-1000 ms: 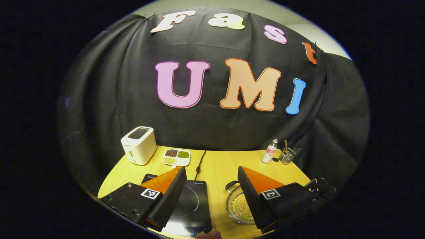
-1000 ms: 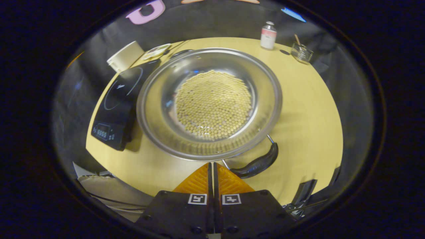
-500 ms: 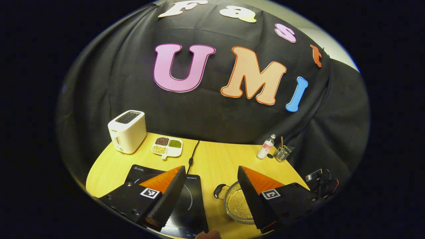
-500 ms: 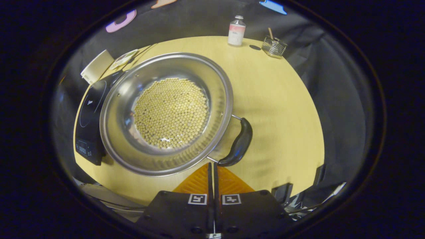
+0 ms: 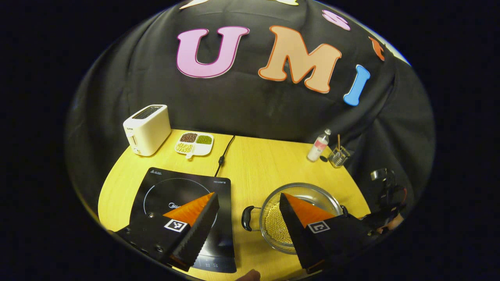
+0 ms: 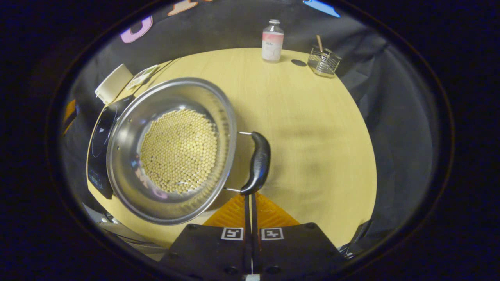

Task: First push the handle of the pot to place it horizontally, then grasp the pot with both hands and set it on the induction cooktop.

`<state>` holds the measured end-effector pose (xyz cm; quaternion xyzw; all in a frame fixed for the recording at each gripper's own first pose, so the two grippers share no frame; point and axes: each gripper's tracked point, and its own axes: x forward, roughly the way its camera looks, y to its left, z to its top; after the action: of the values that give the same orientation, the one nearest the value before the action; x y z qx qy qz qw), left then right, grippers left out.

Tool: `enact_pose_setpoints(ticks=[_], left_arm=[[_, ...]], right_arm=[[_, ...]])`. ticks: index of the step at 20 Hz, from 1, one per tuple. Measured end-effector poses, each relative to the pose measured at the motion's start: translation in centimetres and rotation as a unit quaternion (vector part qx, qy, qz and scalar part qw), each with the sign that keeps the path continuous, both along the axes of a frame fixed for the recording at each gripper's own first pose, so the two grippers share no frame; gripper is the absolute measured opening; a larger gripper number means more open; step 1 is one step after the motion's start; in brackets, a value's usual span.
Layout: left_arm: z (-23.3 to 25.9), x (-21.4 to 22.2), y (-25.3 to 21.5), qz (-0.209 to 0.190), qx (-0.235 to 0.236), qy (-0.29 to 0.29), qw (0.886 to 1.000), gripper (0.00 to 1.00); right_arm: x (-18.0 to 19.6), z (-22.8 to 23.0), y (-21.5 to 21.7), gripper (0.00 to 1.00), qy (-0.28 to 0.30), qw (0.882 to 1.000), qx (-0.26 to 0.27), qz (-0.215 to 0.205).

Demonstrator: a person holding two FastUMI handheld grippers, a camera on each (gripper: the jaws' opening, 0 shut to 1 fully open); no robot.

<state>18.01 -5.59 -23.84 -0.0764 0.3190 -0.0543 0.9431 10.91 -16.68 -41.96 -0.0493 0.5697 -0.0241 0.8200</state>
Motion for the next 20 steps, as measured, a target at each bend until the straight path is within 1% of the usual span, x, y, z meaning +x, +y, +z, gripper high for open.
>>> enact_pose_setpoints(ticks=[3, 4, 5, 7, 8, 9, 12, 13, 14, 16, 17, 20], left_arm=[[-2.0, -0.5, -0.2, 0.016, 0.004, 0.031, 0.999, 0.96], [-2.6, -0.8, -0.2, 0.023, 0.005, 0.038, 0.999, 0.96], [-2.8, -0.9, -0.2, 0.029, 0.009, 0.043, 0.999, 0.96], [-3.4, -1.0, -0.3, 0.030, 0.017, 0.051, 0.998, 0.96], [-3.8, -1.4, -0.5, 0.026, 0.020, 0.058, 0.998, 0.96], [-4.1, -1.4, -0.6, 0.026, 0.025, 0.064, 0.997, 0.96], [-5.8, -1.5, -1.4, 0.026, 0.026, 0.086, 0.996, 0.96], [-6.3, -1.4, -1.7, 0.024, 0.026, 0.092, 0.995, 0.96], [-7.0, -1.5, -1.9, 0.021, 0.028, 0.099, 0.994, 0.96], [-8.3, -1.3, -2.0, 0.017, 0.034, 0.114, 0.993, 0.96], [-8.8, -1.3, -2.2, 0.015, 0.036, 0.119, 0.992, 0.96], [-10.6, -1.0, -2.4, 0.015, 0.034, 0.142, 0.989, 0.95]], right_arm=[[1.8, 0.9, -0.8, 0.03, -0.020, 1.000, 0.021, -0.001], [2.0, 0.9, -1.2, 0.00, -0.023, 0.999, 0.026, -0.001], [2.2, 1.2, -1.2, 0.03, -0.028, 0.999, 0.029, -0.002], [2.6, 2.1, -0.5, 0.03, -0.044, 0.998, 0.047, -0.007], [3.1, 2.5, 0.1, 0.01, -0.056, 0.997, 0.061, -0.010], [3.7, 3.2, 0.6, 0.10, -0.068, 0.995, 0.068, -0.014], [5.3, 3.5, 0.2, 0.55, -0.097, 0.993, 0.060, -0.004], [5.9, 3.4, 0.5, 0.62, -0.100, 0.993, 0.065, -0.002], [6.2, 3.1, 0.4, 0.72, -0.097, 0.993, 0.065, 0.000], [6.9, 1.3, -0.1, 0.75, -0.087, 0.995, 0.052, -0.001], [6.8, 2.2, 0.1, 0.76, -0.085, 0.995, 0.050, -0.002], [7.1, 0.8, 0.4, 0.77, -0.067, 0.996, 0.050, 0.002]])
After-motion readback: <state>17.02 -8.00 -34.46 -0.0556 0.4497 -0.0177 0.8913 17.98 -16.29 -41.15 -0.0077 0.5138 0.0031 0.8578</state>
